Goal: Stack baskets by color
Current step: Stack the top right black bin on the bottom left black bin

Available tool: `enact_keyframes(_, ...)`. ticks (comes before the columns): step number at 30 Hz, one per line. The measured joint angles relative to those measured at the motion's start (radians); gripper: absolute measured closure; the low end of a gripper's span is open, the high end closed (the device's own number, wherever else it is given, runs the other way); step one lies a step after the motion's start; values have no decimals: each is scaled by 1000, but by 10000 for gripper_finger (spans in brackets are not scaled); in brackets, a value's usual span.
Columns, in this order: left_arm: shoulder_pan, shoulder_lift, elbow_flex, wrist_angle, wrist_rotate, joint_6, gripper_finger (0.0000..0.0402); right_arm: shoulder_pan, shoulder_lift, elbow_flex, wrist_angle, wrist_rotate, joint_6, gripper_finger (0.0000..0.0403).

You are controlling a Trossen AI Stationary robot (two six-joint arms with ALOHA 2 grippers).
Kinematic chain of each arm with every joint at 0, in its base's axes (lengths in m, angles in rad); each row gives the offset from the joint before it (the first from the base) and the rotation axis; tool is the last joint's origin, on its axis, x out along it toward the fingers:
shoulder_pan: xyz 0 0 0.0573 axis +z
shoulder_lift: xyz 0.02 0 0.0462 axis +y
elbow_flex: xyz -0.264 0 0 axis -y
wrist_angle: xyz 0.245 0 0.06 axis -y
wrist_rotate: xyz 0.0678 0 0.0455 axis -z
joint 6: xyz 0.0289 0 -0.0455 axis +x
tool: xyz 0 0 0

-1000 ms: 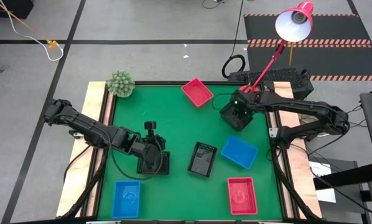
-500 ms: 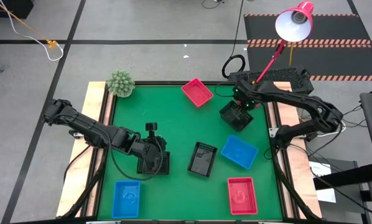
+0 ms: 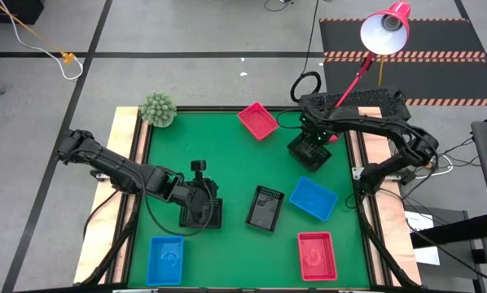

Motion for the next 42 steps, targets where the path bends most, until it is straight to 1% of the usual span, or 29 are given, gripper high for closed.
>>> enact_keyframes(3,0,0,0,16,0,9,392,0,7,0,20,2,-2,309)
enact_keyframes(7,0,0,0,62,0,54,392,8,7,0,40,2,-3,373)
enact_keyframes(9,1,0,0,93,-1,77,392,23,7,0,45,3,-3,392)
enact_keyframes(14,26,0,0,200,-3,117,392,86,2,0,113,2,-3,380)
enact_keyframes(18,59,0,0,295,-4,139,391,168,-37,0,182,7,-3,386)
enact_keyframes(21,83,0,0,343,-15,141,384,247,-89,-1,220,78,4,395)
enact_keyframes(23,99,0,0,377,-33,134,367,303,-126,-1,241,142,17,397)
enact_keyframes(26,125,0,0,462,-57,135,329,382,-172,-1,257,210,48,393)
enact_keyframes(31,155,0,4,606,-57,223,268,503,-207,-1,324,299,70,393)
enact_keyframes(34,167,13,39,609,-55,238,242,566,-208,-1,372,348,64,393)
enact_keyframes(38,169,71,117,576,-55,319,224,623,-203,-1,462,367,17,393)
enact_keyframes(42,174,174,227,434,-51,373,218,669,-202,-1,517,369,-36,392)
